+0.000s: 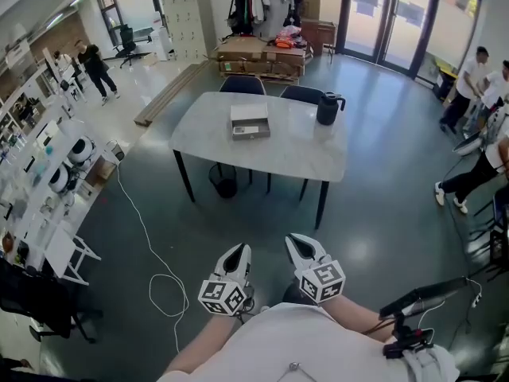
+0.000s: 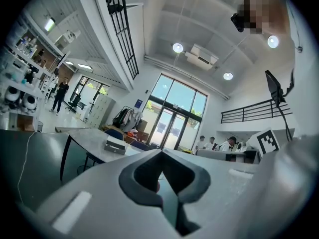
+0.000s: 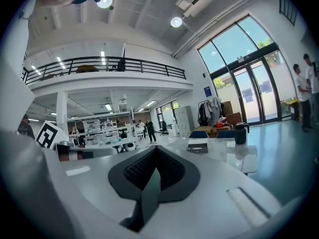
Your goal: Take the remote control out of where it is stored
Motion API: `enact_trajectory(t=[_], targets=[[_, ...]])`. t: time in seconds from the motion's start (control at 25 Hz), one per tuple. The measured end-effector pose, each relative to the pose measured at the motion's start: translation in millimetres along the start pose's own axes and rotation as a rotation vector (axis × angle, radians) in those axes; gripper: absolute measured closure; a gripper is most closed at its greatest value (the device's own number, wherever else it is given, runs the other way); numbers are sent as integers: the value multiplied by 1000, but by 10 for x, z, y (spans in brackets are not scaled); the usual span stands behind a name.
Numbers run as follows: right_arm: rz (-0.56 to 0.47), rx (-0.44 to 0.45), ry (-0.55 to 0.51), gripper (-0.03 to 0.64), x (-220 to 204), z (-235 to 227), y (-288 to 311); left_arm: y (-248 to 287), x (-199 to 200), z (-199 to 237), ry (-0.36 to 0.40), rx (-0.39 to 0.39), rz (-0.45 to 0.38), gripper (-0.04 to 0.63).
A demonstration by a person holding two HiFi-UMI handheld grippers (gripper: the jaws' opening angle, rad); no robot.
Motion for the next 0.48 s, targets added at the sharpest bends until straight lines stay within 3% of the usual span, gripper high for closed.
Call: enact_trajectory(t=[0.28, 0.48], targets=[[0, -16, 0, 589, 28, -41, 127, 35, -37, 142, -12, 8, 4, 595], [-23, -18, 2, 589, 158, -206, 403, 307, 44, 265, 27, -15, 8, 595]])
Point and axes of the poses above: the fingertips, and each gripper's own axes: y forward along the fingers, z to its left, x out of its top, the point moved 9 cm from there along -y, backward along the fingers, and after that the axes turned 12 degrees about y, right-handed, at the moved point
